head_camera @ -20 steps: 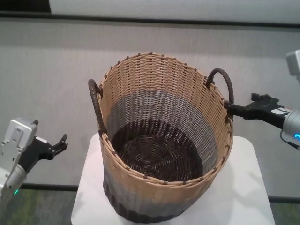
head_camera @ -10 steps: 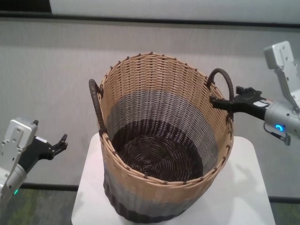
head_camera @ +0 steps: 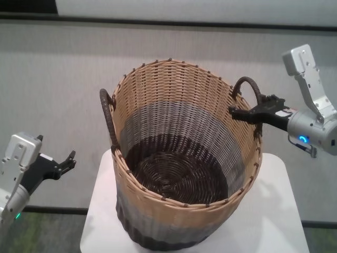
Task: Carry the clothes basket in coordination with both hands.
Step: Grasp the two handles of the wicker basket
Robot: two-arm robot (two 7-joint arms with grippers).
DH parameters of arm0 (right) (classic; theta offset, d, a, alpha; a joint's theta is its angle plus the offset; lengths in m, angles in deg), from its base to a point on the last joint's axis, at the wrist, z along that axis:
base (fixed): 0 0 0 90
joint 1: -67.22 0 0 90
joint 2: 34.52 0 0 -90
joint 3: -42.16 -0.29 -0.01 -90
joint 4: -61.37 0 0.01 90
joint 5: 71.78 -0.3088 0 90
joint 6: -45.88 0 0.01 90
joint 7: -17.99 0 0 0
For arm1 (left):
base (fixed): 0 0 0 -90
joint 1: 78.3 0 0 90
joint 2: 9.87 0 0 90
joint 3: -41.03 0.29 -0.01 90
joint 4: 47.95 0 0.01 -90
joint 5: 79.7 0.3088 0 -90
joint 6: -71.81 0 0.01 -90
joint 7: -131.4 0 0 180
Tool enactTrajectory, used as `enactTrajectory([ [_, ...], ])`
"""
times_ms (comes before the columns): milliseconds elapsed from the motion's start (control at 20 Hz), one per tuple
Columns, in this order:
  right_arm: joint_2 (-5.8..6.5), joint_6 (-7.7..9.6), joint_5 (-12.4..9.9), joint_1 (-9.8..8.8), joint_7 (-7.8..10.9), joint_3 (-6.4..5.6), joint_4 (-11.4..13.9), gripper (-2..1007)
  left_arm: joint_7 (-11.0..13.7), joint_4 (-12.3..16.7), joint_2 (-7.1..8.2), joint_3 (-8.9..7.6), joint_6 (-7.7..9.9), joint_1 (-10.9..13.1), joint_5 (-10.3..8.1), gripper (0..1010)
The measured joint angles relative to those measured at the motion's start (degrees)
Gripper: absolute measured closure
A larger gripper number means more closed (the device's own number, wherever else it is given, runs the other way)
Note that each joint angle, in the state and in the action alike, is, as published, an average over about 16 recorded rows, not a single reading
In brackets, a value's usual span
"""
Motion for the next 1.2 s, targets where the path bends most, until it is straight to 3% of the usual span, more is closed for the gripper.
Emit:
enactTrajectory([
  [400,-0.71,-0.72,0.7,0.25,-0.17,-0.17,-0.8,4,0.0,0.0,0.0,0.0,0.0,0.0,0.0,10],
  [950,-0.56,-0.53,0.6,0.17,-0.16,-0.14,-0.6,4,-0.1,0.0,0.01,-0.01,0.03,0.0,0.0,10],
  [1200,-0.5,-0.44,0.6,0.18,-0.15,-0.08,-0.6,4,0.0,2.1,0.41,-0.93,1.36,0.8,-0.94,10],
])
